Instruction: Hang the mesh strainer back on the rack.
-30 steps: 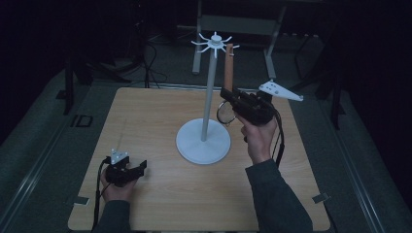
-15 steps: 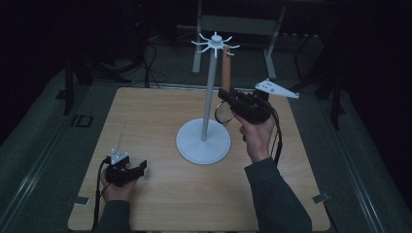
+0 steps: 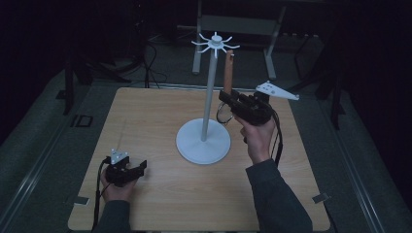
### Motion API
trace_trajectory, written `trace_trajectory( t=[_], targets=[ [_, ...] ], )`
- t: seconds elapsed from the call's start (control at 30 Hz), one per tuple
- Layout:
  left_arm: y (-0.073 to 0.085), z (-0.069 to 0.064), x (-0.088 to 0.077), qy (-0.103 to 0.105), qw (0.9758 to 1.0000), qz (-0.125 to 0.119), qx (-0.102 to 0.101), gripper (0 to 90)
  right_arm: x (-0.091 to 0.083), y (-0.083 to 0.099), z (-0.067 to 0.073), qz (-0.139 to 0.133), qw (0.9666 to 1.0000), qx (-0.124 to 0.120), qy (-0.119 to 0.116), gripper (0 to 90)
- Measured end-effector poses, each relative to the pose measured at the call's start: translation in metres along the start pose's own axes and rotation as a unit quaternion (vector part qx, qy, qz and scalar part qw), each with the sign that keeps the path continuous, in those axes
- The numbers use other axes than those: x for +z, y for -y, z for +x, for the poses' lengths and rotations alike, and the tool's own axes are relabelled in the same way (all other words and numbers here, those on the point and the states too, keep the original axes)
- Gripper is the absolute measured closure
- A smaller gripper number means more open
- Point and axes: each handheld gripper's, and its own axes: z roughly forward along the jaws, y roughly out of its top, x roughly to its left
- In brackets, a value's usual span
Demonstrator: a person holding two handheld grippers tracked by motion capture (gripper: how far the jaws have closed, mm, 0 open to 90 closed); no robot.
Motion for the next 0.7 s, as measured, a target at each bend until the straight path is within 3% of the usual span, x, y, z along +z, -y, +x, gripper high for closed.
trace_trajectory(
  t=[0.27, 0.5, 0.7],
  targets=[
    [0.000, 0.000, 0.000, 0.000, 1.0000, 0.000, 0.000, 25.7, -0.009, 0.003, -0.003, 0.004, 0.9991, -0.017, 0.038, 51.3],
    [0.000, 0.000, 0.000, 0.000, 1.0000, 0.000, 0.000, 25.7, -0.015, 0.005, -0.003, 0.017, 0.9973, -0.035, 0.063, 46.8],
    [0.000, 0.000, 0.000, 0.000, 1.0000, 0.000, 0.000, 25.7, -0.018, 0.008, 0.000, 0.042, 0.9933, -0.064, 0.086, 43.4]
  ],
)
